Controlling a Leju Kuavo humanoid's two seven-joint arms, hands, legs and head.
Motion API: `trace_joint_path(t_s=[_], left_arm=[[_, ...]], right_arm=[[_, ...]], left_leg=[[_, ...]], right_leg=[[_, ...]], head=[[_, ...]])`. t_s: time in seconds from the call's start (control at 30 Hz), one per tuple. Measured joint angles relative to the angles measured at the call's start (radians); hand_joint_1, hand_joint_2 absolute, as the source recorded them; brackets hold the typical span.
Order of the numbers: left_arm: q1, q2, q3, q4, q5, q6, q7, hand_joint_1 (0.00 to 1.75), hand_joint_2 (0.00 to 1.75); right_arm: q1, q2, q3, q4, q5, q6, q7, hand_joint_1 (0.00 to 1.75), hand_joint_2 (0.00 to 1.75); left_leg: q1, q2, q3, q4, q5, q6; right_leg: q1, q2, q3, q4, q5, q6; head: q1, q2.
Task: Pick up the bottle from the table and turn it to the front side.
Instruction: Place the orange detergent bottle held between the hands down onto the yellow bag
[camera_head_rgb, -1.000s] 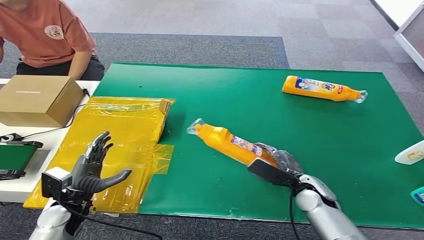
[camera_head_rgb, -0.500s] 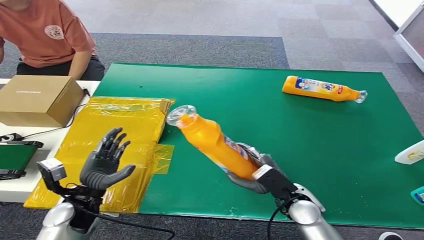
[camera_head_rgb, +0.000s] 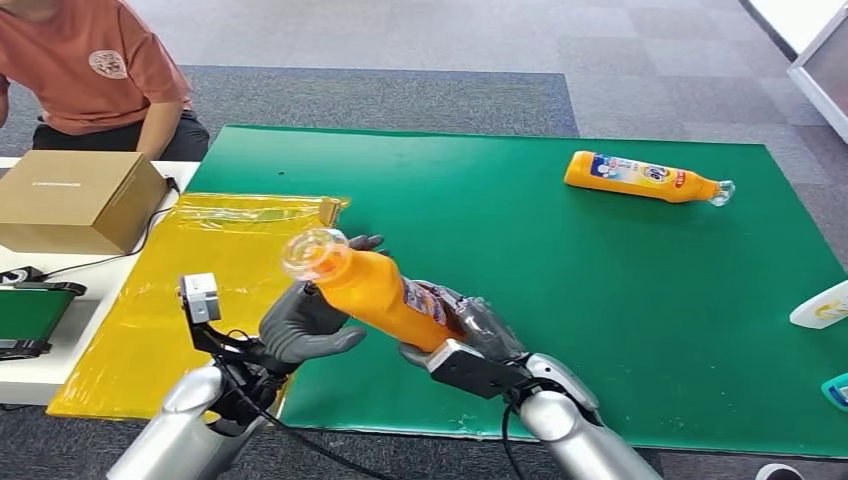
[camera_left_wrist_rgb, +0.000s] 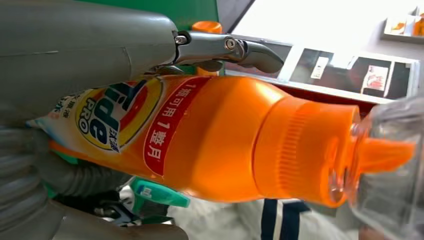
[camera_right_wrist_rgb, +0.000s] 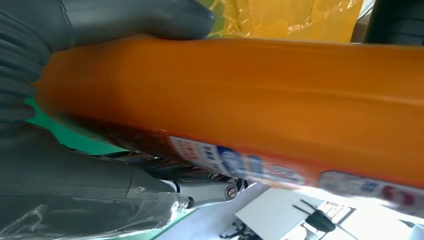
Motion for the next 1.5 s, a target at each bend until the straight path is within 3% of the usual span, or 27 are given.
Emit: trace_joint_path(t_s=[0.07,0.2,0.57,0.7,0.8,0.87,1.03,1.13,1.27,1.4,1.5], left_arm=[[-0.018,0.010,-0.015,0.012,0.009,0.000,0.002,0.00,1.75],[-0.041,0.032,-0.033,0.036,0.006,0.007,0.007,1.75,1.75],[-0.069,0.064,-0.062,0.062,-0.152,0.125,0.025,1.75,1.75],[-0.068,0.068,-0.063,0.058,-0.238,0.183,0.006,1.75,1.75],[-0.040,0.071,-0.059,0.026,-0.393,0.294,-0.025,1.75,1.75],[-0.009,0.073,-0.049,-0.018,-0.564,0.426,-0.048,1.75,1.75],[0.058,0.074,-0.029,-0.151,-1.349,0.922,-0.027,1.75,1.75],[0.092,0.076,-0.022,-0.199,-1.726,1.089,0.056,1.75,1.75],[0.111,0.085,-0.013,-0.212,-1.982,1.126,0.178,1.75,1.75],[0.085,0.125,-0.015,-0.194,-1.996,1.051,0.324,1.75,1.75],[0.041,0.143,-0.049,-0.109,-1.995,0.952,0.454,1.75,1.75]], right_arm=[[-0.012,0.004,0.009,0.018,0.009,-0.011,-0.003,1.75,1.75],[-0.023,0.006,0.027,0.036,0.023,-0.027,-0.002,1.75,1.75],[-0.019,0.006,0.039,0.054,0.050,-0.061,0.035,1.75,1.75],[-0.015,0.005,0.038,0.052,0.053,-0.073,0.050,0.00,1.75],[-0.006,0.004,0.026,0.028,0.035,-0.094,0.065,0.00,1.75],[0.009,0.002,0.003,-0.002,0.017,-0.101,0.075,0.00,1.75],[0.062,-0.005,-0.081,-0.104,-0.020,-0.100,0.089,0.00,1.75],[0.073,-0.006,-0.131,-0.161,-0.035,-0.097,0.096,0.00,1.75],[0.076,-0.007,-0.180,-0.222,-0.050,-0.095,0.101,0.00,1.75],[0.082,-0.007,-0.210,-0.267,-0.064,-0.077,0.107,0.00,1.75],[0.082,-0.006,-0.220,-0.293,-0.084,-0.053,0.105,0.00,1.75]], left_leg=[[0.000,0.000,0.000,0.000,0.000,0.000],[0.000,0.000,0.000,0.000,0.000,0.000],[0.000,0.000,-0.001,0.000,0.000,0.000],[0.000,0.000,-0.001,0.000,0.000,0.000],[0.000,0.000,-0.001,0.000,0.000,0.000],[0.000,0.000,-0.001,0.000,0.000,0.000],[0.000,0.000,-0.002,0.000,-0.001,0.000],[0.000,0.000,-0.002,0.000,-0.001,0.000],[0.000,0.000,-0.002,0.000,-0.001,0.000],[0.000,0.000,-0.001,0.000,0.000,-0.001],[0.000,0.000,-0.001,0.000,0.001,-0.001]], right_leg=[[0.000,0.000,0.000,0.000,0.000,0.000],[0.000,0.000,0.000,0.000,0.000,0.000],[0.000,0.000,0.000,0.000,0.000,0.000],[0.000,0.000,0.000,0.000,0.000,0.000],[0.000,0.000,-0.001,0.000,0.000,0.000],[0.000,0.000,-0.001,0.000,0.000,0.000],[0.000,0.000,-0.002,0.000,-0.001,0.000],[0.000,0.000,-0.002,0.000,-0.001,0.000],[0.000,0.000,-0.002,0.000,-0.001,0.000],[0.000,0.000,-0.003,0.000,0.000,-0.001],[0.000,0.000,-0.002,0.000,0.000,-0.001]], head=[[0.000,0.000],[0.000,0.000],[0.000,0.000],[0.000,0.000],[0.000,0.000],[0.000,0.000],[0.000,0.000],[0.000,0.000],[0.000,0.000],[0.000,0.000],[0.000,0.000]])
